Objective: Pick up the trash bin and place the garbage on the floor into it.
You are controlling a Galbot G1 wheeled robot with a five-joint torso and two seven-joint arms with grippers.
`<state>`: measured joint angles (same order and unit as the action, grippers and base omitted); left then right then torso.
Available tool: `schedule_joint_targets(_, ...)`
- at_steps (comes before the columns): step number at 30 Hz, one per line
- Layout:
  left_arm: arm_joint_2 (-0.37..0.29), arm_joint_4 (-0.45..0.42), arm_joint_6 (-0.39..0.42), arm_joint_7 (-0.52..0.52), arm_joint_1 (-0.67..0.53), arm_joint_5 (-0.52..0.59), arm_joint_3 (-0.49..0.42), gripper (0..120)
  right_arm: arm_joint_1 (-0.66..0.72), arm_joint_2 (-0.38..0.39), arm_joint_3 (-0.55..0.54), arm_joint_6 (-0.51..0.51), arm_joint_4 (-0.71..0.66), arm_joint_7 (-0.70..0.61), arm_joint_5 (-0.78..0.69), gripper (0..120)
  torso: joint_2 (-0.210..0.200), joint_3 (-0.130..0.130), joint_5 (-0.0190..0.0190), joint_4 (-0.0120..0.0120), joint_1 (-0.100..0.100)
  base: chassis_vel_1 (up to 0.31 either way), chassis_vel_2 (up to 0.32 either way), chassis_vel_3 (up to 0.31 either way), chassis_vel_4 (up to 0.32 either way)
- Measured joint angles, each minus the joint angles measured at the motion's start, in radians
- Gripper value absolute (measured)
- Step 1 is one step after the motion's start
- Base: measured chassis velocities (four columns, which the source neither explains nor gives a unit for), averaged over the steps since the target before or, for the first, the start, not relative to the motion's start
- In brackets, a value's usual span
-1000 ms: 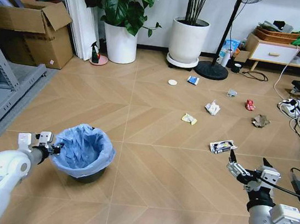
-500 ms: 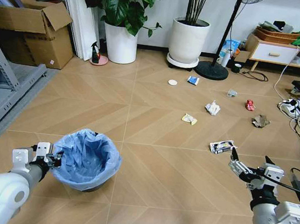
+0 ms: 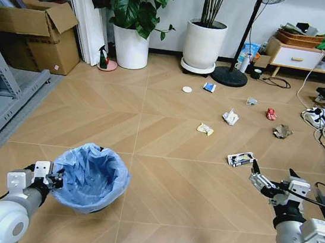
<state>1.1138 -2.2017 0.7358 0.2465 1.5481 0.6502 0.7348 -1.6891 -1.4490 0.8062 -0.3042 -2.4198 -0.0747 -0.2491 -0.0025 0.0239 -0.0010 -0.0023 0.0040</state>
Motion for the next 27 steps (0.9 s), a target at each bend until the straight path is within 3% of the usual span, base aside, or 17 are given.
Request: schedule_joint_targets(27, 0.003, -0.024, 0.0, -0.007, 0.016, 0.004, -0.02, 0, 0.003, -0.014, -0.008, 0.011, 0.02, 0.004, 0.006, 100, 0.0, 0.0, 0.0, 0.0001, 0.0, -0.054, -0.053, 0.061, 0.058)
